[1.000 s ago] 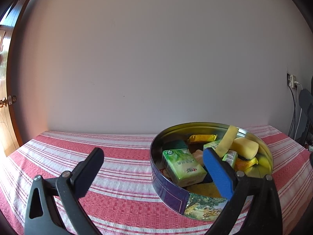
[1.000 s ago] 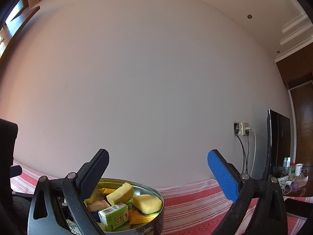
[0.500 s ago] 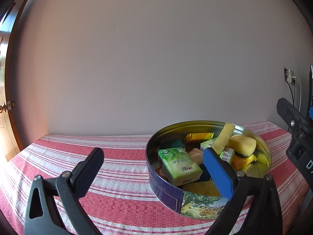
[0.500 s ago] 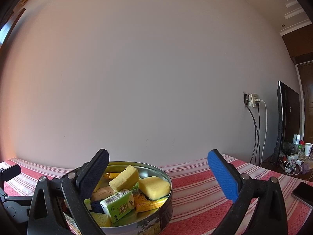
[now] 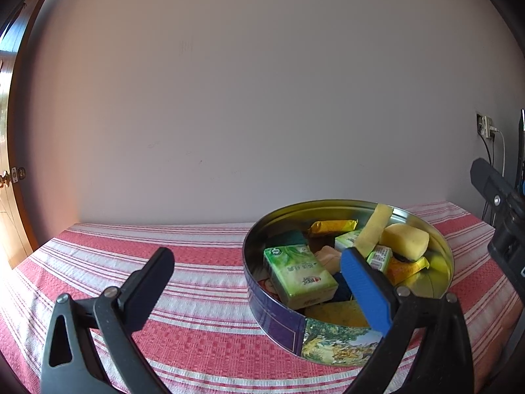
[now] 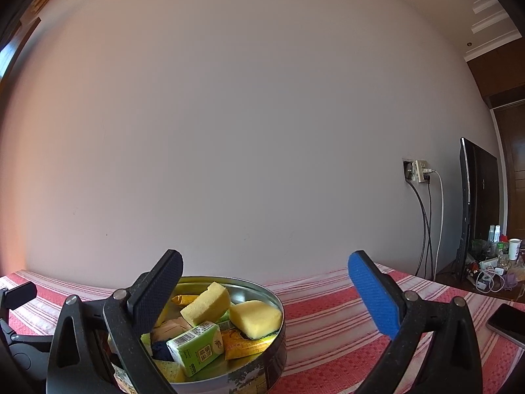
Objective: Organize objects
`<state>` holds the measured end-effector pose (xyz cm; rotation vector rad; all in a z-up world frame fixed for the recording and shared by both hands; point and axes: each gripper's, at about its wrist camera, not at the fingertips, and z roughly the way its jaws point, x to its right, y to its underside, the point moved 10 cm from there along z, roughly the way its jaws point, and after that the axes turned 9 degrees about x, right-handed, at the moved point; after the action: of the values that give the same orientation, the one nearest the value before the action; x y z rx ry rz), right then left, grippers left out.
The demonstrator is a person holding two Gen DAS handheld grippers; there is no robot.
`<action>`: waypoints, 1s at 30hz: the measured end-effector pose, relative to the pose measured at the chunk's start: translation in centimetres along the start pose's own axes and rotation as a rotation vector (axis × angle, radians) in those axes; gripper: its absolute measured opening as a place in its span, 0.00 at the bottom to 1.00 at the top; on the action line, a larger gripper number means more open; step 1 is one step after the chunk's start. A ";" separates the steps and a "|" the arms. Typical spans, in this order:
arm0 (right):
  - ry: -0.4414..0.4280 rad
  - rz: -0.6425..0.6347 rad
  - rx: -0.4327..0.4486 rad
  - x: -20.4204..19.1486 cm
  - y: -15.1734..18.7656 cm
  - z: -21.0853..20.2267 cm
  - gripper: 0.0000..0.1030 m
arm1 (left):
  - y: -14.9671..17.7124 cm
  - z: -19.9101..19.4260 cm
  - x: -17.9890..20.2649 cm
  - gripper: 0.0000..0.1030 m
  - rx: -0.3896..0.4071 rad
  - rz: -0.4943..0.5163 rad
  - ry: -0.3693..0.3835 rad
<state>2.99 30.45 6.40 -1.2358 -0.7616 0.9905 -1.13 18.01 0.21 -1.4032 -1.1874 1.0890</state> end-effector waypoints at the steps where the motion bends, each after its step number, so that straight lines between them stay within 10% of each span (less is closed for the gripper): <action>1: 0.000 -0.001 -0.005 0.0 0.1 0.1 0.99 | 0.0 0.0 -0.1 1.00 -0.002 0.001 0.000; 30: -0.015 -0.021 -0.005 -1.1 0.1 -0.2 0.99 | -0.2 0.1 0.4 1.00 -0.011 0.010 -0.001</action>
<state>2.70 29.32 6.28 -1.2239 -0.7880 0.9819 -1.24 18.46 0.37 -1.4185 -1.1892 1.0920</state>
